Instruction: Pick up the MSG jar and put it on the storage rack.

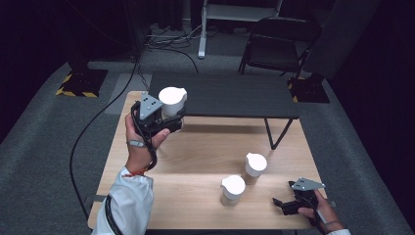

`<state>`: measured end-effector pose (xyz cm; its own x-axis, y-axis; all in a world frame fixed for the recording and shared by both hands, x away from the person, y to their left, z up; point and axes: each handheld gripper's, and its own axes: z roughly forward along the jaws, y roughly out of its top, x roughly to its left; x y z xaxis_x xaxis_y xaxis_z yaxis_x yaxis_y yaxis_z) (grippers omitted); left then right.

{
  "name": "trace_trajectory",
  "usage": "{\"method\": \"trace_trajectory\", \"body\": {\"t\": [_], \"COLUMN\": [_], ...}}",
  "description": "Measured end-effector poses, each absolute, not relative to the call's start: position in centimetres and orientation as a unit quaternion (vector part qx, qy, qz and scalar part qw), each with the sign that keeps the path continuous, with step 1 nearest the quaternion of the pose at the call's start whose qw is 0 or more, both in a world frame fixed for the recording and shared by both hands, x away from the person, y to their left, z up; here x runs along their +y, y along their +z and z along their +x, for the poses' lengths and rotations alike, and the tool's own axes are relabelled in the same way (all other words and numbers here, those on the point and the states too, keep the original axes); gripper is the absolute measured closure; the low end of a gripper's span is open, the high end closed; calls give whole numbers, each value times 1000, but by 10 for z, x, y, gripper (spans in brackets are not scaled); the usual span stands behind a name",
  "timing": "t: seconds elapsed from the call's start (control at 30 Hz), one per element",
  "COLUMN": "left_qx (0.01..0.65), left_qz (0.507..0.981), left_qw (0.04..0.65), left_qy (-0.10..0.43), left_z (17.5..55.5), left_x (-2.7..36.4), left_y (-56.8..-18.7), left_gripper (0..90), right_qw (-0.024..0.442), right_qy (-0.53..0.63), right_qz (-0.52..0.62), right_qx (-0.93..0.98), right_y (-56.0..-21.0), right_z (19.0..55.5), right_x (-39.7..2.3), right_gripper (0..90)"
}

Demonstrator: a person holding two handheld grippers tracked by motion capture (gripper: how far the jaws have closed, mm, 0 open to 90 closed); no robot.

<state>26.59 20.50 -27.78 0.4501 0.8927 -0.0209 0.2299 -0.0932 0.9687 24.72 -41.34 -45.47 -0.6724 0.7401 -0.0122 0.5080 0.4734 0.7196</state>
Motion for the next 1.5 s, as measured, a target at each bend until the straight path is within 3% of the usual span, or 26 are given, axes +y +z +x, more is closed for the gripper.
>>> {"method": "trace_trajectory", "body": {"t": [1.5], "left_qx": [424], "left_qz": [663], "left_qw": [524], "left_qy": [326], "left_z": [352], "left_x": [173], "left_y": [-269], "left_gripper": [300], "right_qw": [163], "right_qy": [355], "right_qz": [370], "right_qx": [843], "right_y": [-455], "right_z": [247], "right_x": [-413], "right_gripper": [0]}}
